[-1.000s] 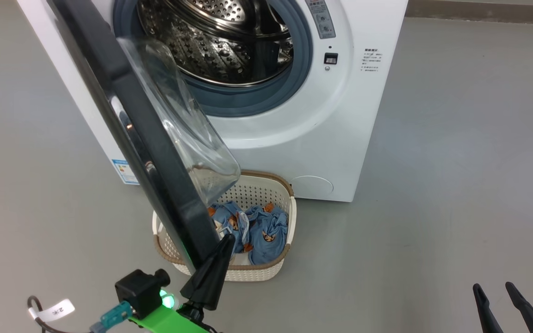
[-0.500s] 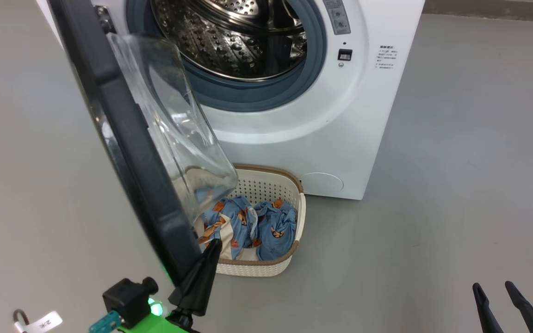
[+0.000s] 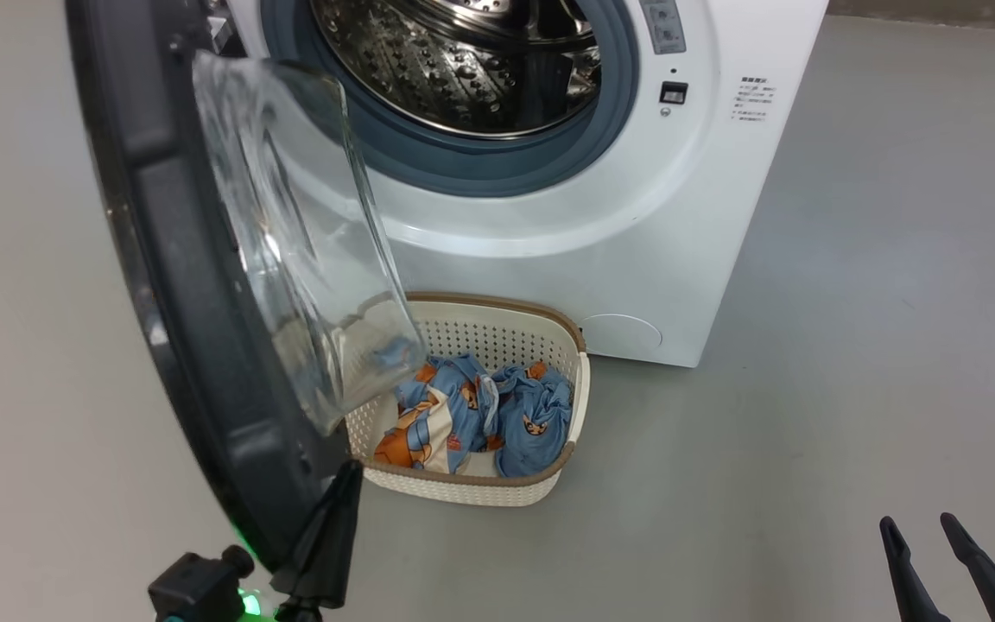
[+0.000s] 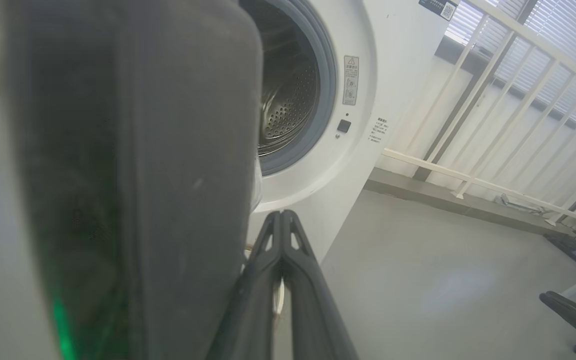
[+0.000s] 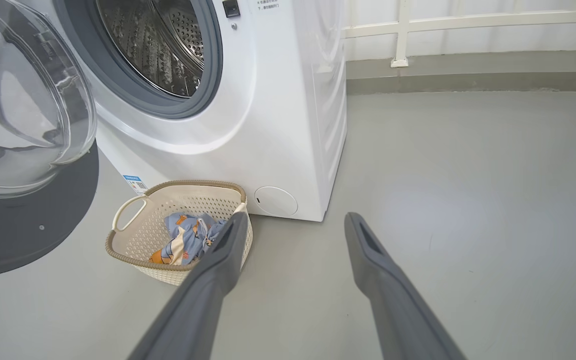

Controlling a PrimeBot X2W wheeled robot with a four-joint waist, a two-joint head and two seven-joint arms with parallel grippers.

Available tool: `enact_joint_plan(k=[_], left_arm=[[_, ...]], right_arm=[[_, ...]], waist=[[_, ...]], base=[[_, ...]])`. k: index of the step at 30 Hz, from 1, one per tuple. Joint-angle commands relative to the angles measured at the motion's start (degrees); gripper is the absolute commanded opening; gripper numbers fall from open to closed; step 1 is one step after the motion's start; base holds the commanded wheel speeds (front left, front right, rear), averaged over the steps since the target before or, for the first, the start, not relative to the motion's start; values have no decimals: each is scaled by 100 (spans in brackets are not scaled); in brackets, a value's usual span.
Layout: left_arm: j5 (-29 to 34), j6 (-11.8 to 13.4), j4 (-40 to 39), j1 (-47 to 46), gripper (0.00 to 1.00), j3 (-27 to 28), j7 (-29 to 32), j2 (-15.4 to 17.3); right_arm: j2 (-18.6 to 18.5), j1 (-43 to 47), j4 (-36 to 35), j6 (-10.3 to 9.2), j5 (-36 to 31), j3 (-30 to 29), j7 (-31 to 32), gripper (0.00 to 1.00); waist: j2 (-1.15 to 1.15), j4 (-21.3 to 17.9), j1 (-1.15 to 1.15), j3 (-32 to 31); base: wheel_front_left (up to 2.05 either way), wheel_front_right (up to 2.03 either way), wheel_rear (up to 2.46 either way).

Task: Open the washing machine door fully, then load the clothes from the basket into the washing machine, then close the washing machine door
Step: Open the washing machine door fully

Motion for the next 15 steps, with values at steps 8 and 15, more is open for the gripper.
enact_joint_plan(k=[8, 15], left_arm=[[171, 387, -226, 72, 0, 766, -37, 150], [213, 454, -200, 137, 0, 1280, -37, 152]], right_arm=[[-148, -159, -164, 16, -1, 100, -70, 100], [-145, -165, -174, 16, -3, 123, -70, 100]], waist=[[0, 160, 0, 63], [0, 242, 0, 120]], base=[[0, 0, 0], [0, 0, 0]])
